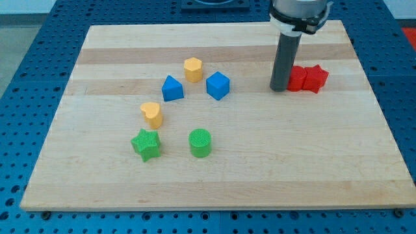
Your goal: Push the green circle closer to the green star
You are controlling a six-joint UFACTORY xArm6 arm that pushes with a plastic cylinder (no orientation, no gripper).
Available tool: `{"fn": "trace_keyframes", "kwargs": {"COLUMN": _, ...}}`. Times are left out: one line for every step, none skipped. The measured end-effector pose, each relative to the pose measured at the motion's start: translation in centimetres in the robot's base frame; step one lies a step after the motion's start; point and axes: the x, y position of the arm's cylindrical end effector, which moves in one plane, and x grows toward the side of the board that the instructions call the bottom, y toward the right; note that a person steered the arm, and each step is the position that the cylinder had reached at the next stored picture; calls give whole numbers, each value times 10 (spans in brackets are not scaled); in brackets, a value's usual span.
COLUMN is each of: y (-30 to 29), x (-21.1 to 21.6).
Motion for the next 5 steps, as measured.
{"fn": "trace_keyframes", "kwargs": {"y": -1, "x": 0}}
{"fn": "trace_keyframes", "kwargs": {"y": -4, "x": 0}}
{"fn": "trace_keyframes", "kwargs": {"y": -9, "x": 0}}
{"fn": "trace_keyframes", "kwargs": {"y": -10, "x": 0}}
{"fn": "trace_keyframes", "kwargs": {"y": -11, "x": 0}}
